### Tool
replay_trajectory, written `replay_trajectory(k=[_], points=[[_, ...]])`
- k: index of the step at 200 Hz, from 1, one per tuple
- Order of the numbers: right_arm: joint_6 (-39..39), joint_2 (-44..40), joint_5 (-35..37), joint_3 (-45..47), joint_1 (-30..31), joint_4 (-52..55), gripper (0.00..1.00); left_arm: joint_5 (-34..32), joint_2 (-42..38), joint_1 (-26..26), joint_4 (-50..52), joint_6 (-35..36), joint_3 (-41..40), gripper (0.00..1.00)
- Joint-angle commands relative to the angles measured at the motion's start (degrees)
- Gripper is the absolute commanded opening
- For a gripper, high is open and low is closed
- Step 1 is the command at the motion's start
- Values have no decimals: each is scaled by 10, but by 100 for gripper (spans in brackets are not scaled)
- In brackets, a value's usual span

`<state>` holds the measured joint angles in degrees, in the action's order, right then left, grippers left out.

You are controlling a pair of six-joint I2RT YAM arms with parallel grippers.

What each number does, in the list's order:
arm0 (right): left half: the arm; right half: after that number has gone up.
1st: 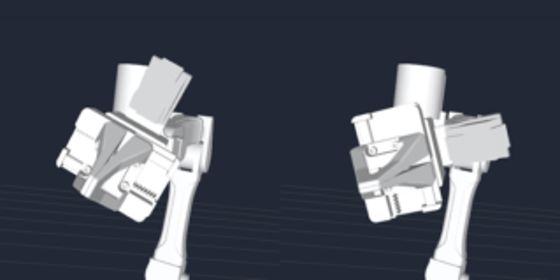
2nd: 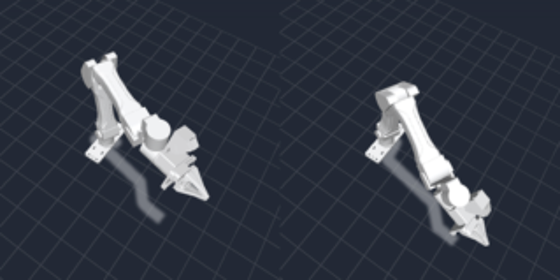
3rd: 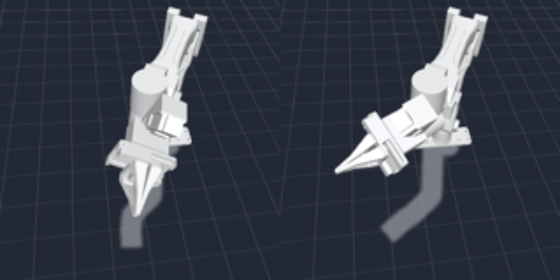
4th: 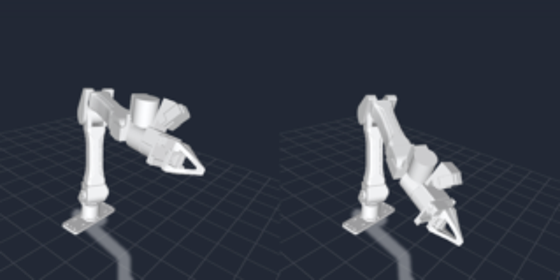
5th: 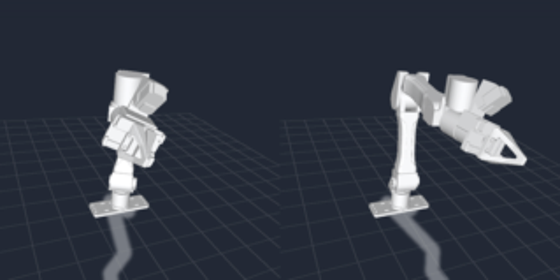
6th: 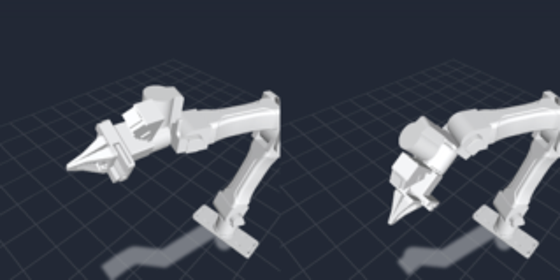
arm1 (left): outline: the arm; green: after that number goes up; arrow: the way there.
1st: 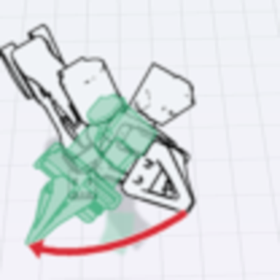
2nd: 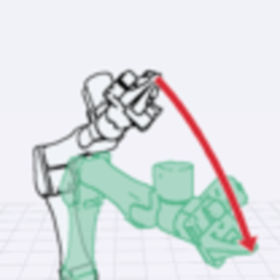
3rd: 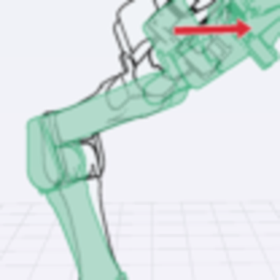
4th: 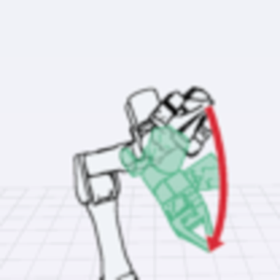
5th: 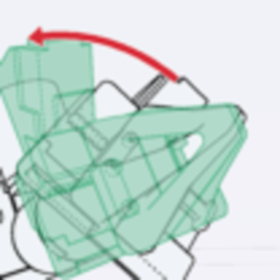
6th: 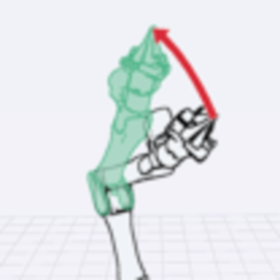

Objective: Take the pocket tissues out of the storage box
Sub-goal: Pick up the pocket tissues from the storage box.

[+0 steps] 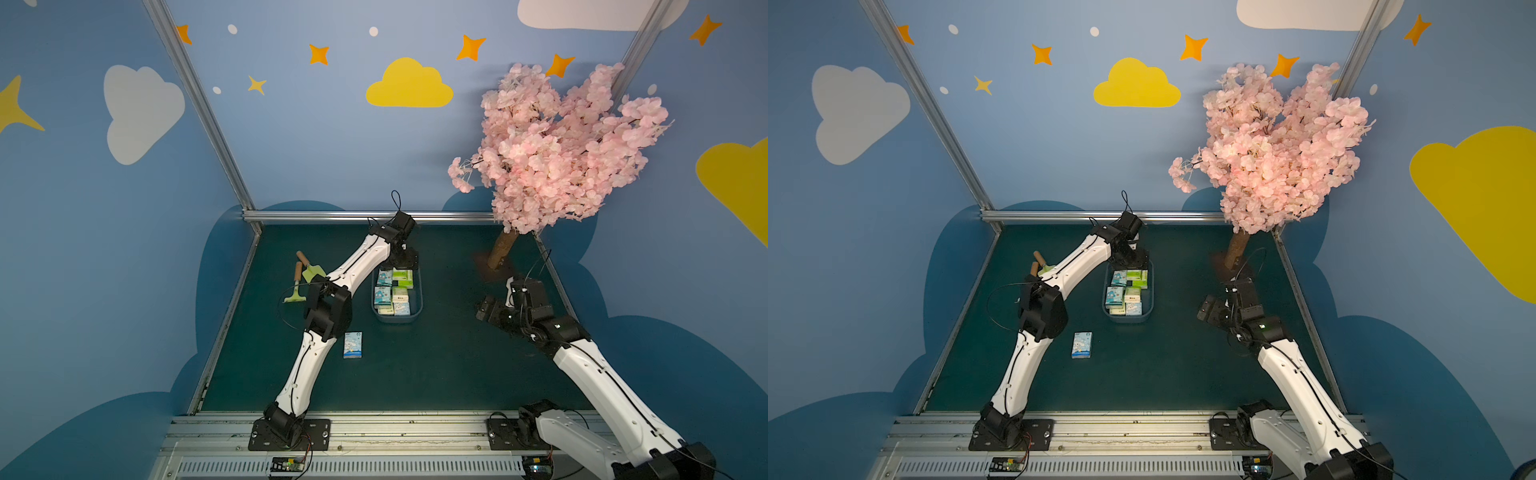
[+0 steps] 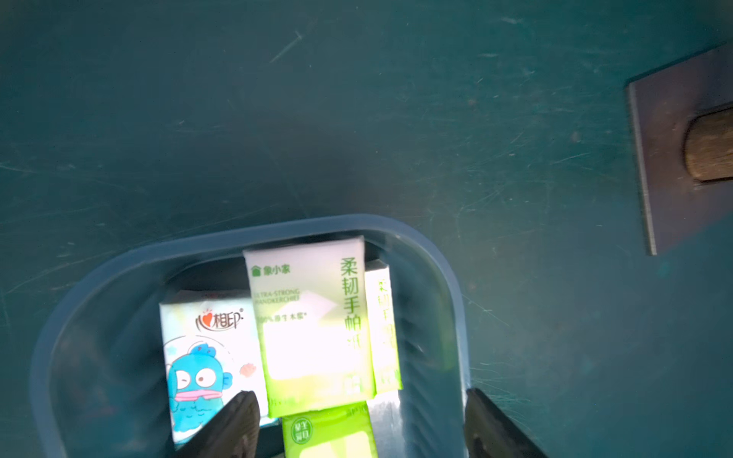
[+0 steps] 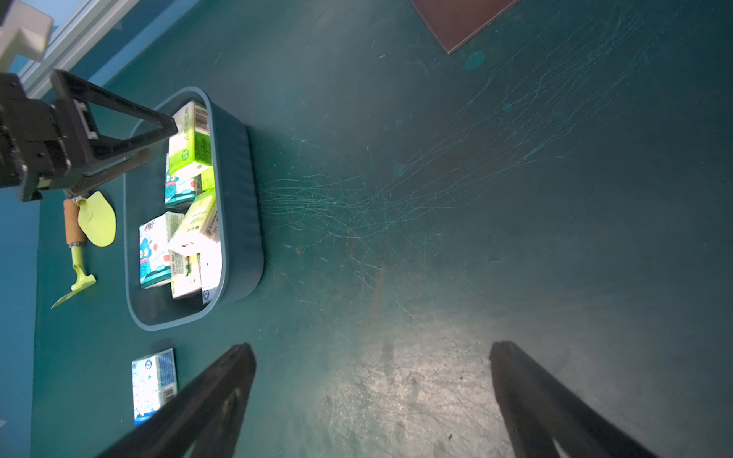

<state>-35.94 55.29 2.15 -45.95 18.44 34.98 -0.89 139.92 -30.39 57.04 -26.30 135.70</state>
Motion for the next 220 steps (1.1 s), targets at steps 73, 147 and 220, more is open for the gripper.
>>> replay_trajectory(k=[73, 147, 220], points=[[8, -5, -1, 6, -15, 11, 98, -9, 51, 2, 34, 14, 37, 73], [10, -18, 0, 13, -21, 11, 98, -5, 61, 5, 37, 20, 49, 57], [10, -21, 0, 15, -25, 11, 98, -26, 25, -4, 69, 37, 45, 50]])
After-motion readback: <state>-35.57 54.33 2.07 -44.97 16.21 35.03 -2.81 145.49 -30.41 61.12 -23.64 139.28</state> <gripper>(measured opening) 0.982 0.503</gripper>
